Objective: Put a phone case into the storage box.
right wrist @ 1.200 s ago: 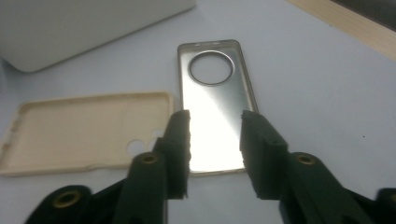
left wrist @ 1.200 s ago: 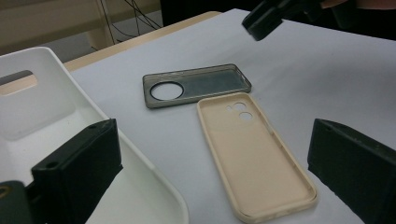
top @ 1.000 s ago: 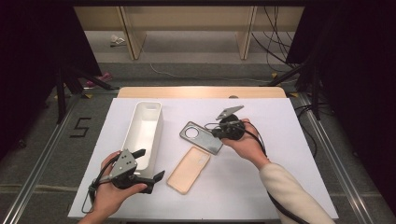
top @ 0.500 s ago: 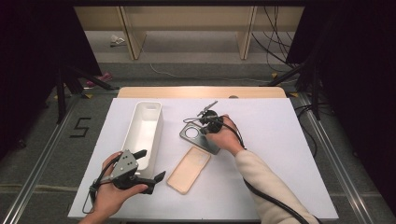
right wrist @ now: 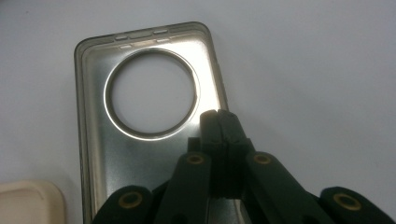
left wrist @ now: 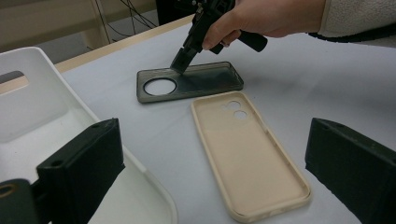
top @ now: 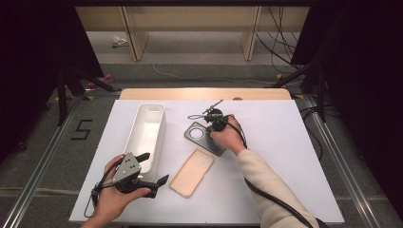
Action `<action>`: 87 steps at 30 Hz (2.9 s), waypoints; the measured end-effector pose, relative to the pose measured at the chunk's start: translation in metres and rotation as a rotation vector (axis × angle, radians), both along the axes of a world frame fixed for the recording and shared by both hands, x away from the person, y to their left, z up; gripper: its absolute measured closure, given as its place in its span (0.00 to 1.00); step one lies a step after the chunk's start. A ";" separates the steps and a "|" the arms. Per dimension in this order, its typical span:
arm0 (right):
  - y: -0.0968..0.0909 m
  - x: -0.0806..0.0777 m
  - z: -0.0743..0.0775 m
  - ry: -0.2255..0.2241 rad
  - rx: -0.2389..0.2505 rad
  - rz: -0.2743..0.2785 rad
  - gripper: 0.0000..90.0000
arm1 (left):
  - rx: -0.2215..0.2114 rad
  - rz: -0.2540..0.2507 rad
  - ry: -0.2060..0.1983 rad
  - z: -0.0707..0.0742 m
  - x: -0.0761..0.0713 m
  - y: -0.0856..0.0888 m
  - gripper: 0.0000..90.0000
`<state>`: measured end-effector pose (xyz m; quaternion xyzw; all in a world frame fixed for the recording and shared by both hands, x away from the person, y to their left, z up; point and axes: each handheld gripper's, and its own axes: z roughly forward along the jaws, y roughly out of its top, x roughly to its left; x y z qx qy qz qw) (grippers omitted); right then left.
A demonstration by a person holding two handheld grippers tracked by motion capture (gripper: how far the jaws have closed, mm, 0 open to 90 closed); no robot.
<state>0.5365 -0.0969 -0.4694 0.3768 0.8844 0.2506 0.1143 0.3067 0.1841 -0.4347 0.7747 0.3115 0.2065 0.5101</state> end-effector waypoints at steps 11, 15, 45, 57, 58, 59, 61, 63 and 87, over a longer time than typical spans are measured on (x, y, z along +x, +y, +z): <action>-0.019 0.004 0.001 0.009 -0.004 -0.113 1.00 | -0.001 -0.006 0.002 -0.001 0.000 -0.001 0.04; -0.028 0.005 0.001 0.013 -0.004 -0.148 1.00 | 0.000 -0.007 0.002 -0.001 0.000 -0.001 0.04; -0.069 -0.020 0.005 0.086 -0.013 -0.197 1.00 | 0.005 -0.014 0.000 -0.001 -0.001 -0.003 0.05; -0.033 -0.045 0.005 0.136 -0.005 -0.050 1.00 | 0.001 -0.015 -0.004 0.000 -0.002 -0.003 0.05; -0.032 -0.045 0.004 0.142 0.002 -0.049 1.00 | 0.001 -0.016 -0.005 0.000 -0.002 -0.003 0.05; -0.031 -0.046 0.004 0.139 0.004 -0.049 1.00 | 0.002 -0.015 -0.003 0.000 -0.002 -0.003 0.05; -0.029 -0.046 0.004 0.148 0.017 -0.050 1.00 | 0.002 -0.015 -0.003 0.000 -0.002 -0.003 0.05; -0.029 -0.046 0.003 0.147 0.023 -0.049 1.00 | 0.002 -0.015 -0.003 0.000 -0.002 -0.003 0.05; -0.034 -0.047 0.032 -0.020 -0.045 0.223 0.58 | 0.001 -0.018 -0.004 0.000 -0.002 -0.003 0.05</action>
